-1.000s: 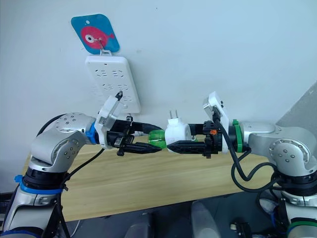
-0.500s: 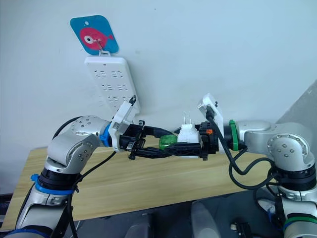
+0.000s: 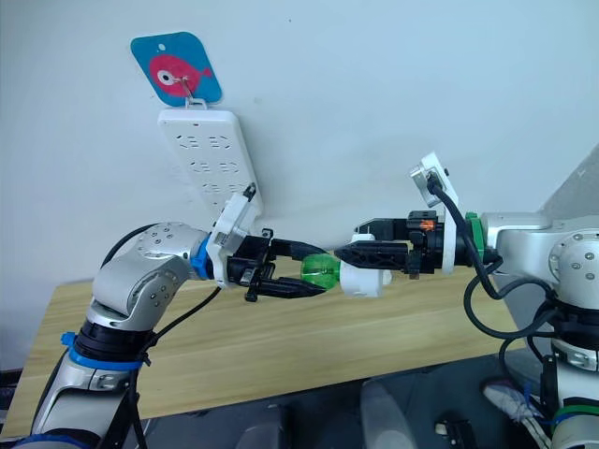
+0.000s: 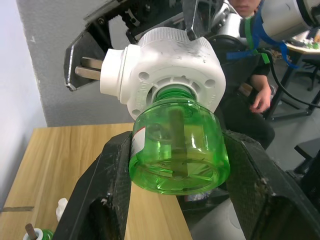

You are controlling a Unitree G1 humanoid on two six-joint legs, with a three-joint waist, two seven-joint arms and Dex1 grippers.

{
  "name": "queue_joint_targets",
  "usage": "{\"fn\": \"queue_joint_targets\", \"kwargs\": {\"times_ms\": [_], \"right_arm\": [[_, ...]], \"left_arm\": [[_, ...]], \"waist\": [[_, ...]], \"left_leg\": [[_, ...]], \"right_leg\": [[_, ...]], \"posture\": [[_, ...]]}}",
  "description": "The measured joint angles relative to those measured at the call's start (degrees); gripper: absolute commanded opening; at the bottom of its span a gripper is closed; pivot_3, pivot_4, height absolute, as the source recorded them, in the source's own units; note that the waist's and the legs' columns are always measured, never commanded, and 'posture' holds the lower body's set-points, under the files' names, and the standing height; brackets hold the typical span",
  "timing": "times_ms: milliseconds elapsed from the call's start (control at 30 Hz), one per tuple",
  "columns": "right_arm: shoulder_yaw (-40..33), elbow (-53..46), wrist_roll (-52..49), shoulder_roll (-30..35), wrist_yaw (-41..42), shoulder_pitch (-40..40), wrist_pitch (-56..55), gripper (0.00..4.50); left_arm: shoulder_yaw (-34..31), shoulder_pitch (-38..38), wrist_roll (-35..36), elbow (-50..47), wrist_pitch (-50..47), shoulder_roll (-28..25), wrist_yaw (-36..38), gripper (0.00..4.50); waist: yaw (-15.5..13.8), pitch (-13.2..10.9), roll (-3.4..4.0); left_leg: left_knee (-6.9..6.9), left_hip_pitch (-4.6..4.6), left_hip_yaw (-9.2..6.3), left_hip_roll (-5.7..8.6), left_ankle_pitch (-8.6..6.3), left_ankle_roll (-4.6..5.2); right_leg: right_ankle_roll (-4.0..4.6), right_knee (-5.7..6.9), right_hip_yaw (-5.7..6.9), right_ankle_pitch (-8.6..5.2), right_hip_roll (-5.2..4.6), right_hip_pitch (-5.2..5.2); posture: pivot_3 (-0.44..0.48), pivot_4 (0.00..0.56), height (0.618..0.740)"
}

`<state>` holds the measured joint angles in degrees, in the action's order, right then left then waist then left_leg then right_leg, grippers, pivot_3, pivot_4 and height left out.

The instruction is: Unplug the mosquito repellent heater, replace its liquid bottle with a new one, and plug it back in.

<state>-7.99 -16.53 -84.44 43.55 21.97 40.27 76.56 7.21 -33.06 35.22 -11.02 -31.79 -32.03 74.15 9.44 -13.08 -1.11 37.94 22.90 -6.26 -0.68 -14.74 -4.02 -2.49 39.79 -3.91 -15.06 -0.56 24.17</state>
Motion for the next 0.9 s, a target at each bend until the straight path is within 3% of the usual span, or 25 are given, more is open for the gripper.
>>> {"fn": "queue_joint_targets", "kwargs": {"times_ms": [700,867,900], "right_arm": [[-1.24,6.94,-9.06,-0.02,-15.19,2.95,-7.39,4.50],[-2.62,5.81,-0.21,2.25,-10.86,3.35,-12.04,4.50],[-2.49,5.09,2.97,3.57,-8.80,3.03,-13.17,4.33]], "left_arm": [[-1.63,3.05,2.72,0.07,-0.80,4.42,-6.48,2.25],[-3.19,3.07,7.58,0.06,-5.91,5.02,-8.49,2.25],[-4.15,2.98,10.09,0.06,-8.42,5.12,-9.00,2.25]], "waist": [[0.05,0.02,0.02],[0.04,0.03,0.03],[0.00,0.03,0.03]], "left_leg": [[0.00,0.00,0.03,0.00,0.00,0.00],[0.00,0.00,0.03,0.00,0.00,0.00],[0.00,0.00,0.02,0.00,0.00,0.00]], "right_leg": [[0.00,0.00,-0.03,0.00,0.00,0.00],[-0.01,-0.01,-0.03,0.00,0.00,0.01],[-0.01,-0.01,-0.02,-0.01,0.00,0.01]], "posture": [[-0.211,0.131,0.720],[-0.218,0.129,0.720],[-0.218,0.129,0.720]]}}
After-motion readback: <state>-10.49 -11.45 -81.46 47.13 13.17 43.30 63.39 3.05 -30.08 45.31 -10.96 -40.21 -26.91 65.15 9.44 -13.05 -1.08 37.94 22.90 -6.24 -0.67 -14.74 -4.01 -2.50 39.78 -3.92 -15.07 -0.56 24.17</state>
